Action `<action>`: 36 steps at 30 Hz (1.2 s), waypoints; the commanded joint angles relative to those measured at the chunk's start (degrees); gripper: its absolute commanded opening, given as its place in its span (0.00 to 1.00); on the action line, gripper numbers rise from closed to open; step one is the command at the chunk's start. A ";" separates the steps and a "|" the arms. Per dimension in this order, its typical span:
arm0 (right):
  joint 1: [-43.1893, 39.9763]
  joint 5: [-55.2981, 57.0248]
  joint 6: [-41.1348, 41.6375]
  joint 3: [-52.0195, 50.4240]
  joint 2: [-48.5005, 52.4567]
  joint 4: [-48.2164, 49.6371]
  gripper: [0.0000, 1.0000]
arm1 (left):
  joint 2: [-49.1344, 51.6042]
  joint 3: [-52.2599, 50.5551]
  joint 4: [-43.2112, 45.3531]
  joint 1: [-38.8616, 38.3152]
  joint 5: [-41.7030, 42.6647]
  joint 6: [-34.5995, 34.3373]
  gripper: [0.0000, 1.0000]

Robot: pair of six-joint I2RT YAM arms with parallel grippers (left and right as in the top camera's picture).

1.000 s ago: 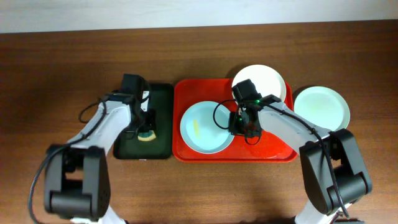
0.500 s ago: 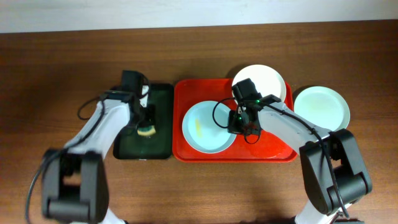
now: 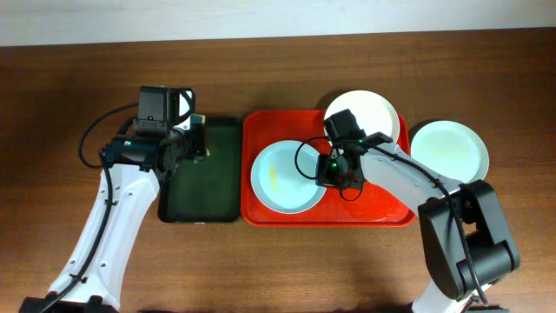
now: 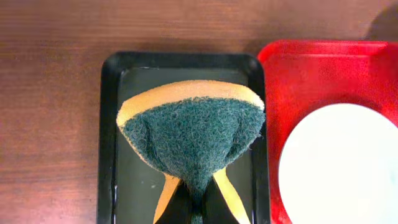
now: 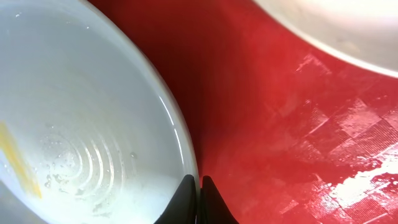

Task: Clean dirty plates on tray and stack at the side
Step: 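Lift the sponge with the left gripper and move it over the light blue plate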

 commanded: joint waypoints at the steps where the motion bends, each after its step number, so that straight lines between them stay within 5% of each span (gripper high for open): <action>1: -1.27 -0.83 0.07 0.07 -0.09 0.17 0.13 | 0.15 4.31 -2.29 0.24 -0.61 1.40 0.00; 5: -2.47 -0.92 0.04 0.50 -0.09 0.02 0.21 | 2.67 9.70 -7.39 0.24 -0.61 1.97 0.00; 19: -2.51 -0.50 0.04 0.44 -0.07 0.44 0.19 | 19.98 17.22 -15.19 0.00 -1.84 2.86 0.00; 22: -2.51 -0.63 0.07 0.42 -0.07 0.44 0.04 | 20.11 17.22 -15.08 0.00 -1.79 2.84 0.00; 36: -2.49 -4.42 0.09 0.39 -0.07 0.68 0.04 | 20.31 16.41 -14.71 -0.90 2.01 2.84 0.00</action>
